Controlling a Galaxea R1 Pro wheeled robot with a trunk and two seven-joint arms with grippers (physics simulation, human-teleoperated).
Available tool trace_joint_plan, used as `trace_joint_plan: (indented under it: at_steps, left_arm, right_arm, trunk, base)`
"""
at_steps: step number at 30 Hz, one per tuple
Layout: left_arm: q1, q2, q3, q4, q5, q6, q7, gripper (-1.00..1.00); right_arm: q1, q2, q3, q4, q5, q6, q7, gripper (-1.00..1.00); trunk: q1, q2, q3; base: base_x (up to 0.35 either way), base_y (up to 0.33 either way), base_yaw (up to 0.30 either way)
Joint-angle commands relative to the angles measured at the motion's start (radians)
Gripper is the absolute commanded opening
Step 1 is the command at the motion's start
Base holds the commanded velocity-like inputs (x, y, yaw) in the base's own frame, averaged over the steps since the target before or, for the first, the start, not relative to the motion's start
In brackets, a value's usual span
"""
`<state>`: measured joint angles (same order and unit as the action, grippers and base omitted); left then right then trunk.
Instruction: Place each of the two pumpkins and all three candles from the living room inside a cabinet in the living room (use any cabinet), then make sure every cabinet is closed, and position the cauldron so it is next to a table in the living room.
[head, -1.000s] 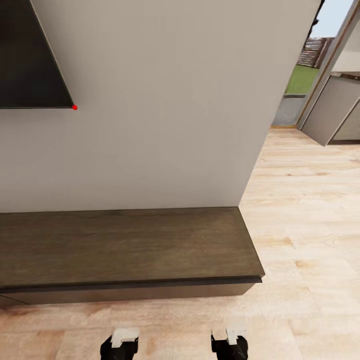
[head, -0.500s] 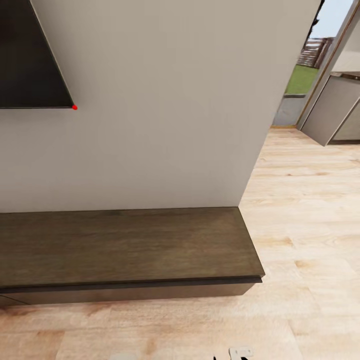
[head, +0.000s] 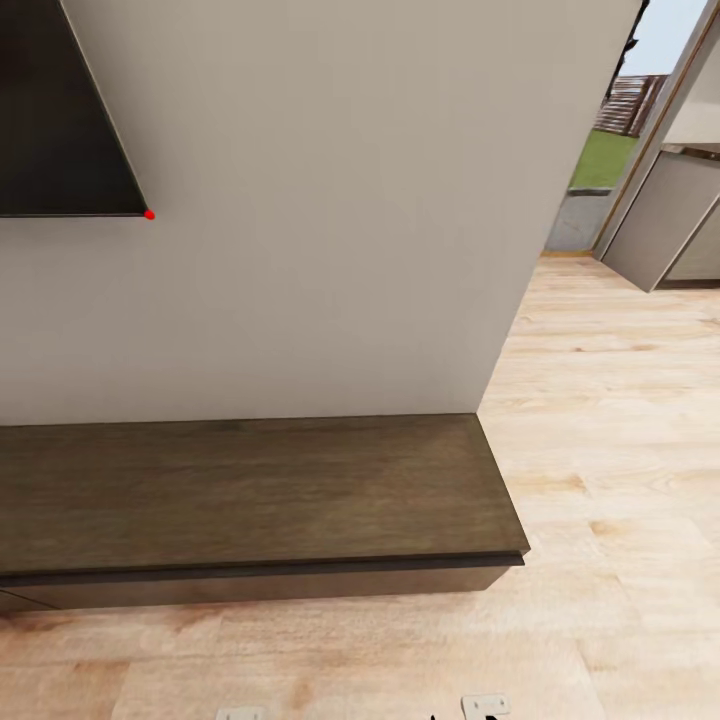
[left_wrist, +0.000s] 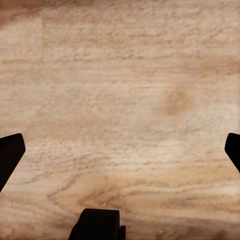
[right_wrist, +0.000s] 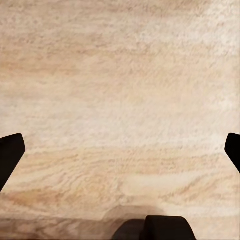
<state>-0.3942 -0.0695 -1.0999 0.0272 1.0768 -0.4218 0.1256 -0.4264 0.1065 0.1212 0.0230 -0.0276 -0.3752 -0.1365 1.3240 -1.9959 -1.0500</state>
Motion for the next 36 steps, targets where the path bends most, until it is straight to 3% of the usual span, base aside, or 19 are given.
trace_joint_plan:
  at_steps: [1, 10, 18, 25, 36]
  left_arm:
    - [0.000, 0.000, 0.000, 0.000, 0.000, 0.000, 0.000, 1.00]
    - [0.000, 0.001, 0.000, 0.002, 0.000, 0.001, 0.004, 1.00]
    - [0.009, 0.021, 0.000, 0.006, -0.001, 0.009, 0.006, 1.00]
    - [0.028, 0.023, 0.000, 0.007, -0.002, 0.009, 0.006, 1.00]
    - [0.029, 0.023, 0.000, 0.007, -0.002, 0.009, 0.003, 1.00]
  right_arm:
    - [0.000, 0.000, 0.000, -0.001, -0.001, 0.000, 0.000, 1.00]
    - [0.000, -0.002, -0.001, -0.001, -0.007, 0.002, -0.004, 1.00]
    - [0.014, -0.013, 0.000, 0.052, -0.004, 0.006, -0.010, 1.00]
    - [0.037, -0.066, 0.000, 0.058, -0.003, 0.005, -0.011, 1.00]
    - [0.038, -0.076, 0.000, 0.057, -0.003, 0.006, -0.011, 1.00]
  trunk:
    - [0.000, 0.000, 0.000]
    - [0.000, 0.000, 0.000]
    - [0.000, 0.000, 0.000]
    - [0.000, 0.000, 0.000]
    - [0.000, 0.000, 0.000]
  base:
    - [0.000, 0.000, 0.000]
    - [0.000, 0.000, 0.000]
    - [0.000, 0.000, 0.000]
    - [0.000, 0.000, 0.000]
    - [0.000, 0.000, 0.000]
